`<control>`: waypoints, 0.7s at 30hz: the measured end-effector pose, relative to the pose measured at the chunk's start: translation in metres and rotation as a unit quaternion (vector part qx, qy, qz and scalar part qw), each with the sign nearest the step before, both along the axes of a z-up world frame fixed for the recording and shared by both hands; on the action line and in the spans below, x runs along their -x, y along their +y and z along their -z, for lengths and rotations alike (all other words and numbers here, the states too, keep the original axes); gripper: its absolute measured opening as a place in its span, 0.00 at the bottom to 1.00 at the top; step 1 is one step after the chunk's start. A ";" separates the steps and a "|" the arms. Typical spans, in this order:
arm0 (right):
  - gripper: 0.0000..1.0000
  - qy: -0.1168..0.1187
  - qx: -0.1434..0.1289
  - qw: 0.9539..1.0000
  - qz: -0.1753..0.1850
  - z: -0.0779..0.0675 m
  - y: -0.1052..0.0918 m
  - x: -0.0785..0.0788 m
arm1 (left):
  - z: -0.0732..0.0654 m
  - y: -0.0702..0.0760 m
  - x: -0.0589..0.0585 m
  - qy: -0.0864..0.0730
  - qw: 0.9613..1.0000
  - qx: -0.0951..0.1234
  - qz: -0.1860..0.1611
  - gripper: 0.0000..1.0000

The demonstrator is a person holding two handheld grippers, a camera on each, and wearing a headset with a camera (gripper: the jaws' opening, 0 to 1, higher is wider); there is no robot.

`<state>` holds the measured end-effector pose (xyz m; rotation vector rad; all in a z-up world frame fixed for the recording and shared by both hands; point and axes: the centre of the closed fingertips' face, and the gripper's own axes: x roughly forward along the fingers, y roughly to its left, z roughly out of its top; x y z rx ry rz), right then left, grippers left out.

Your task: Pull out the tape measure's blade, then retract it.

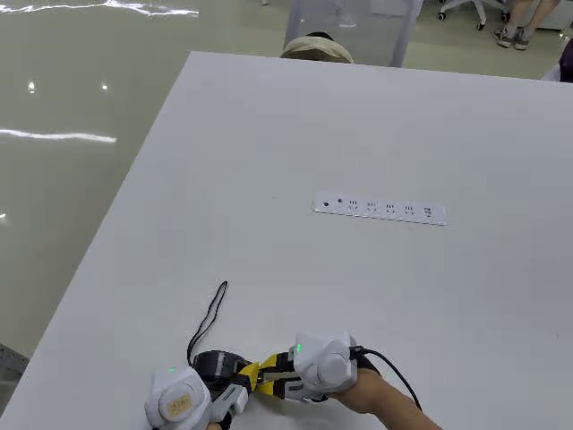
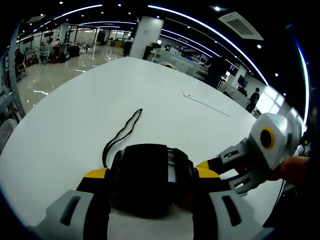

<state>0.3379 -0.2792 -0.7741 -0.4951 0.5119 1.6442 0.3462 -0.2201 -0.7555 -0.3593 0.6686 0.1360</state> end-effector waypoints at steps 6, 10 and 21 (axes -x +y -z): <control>0.12 -0.002 -0.001 1.000 -0.001 -0.001 0.003 0.001 | -0.001 0.000 0.001 0.000 1.000 -0.001 0.001 0.63; 0.13 -0.007 -0.001 1.000 -0.009 -0.001 0.003 0.002 | -0.001 0.000 0.001 0.001 1.000 -0.003 0.001 0.63; 0.14 -0.006 0.003 1.000 -0.007 0.004 0.003 0.001 | 0.000 -0.001 0.001 0.006 1.000 -0.011 0.005 0.63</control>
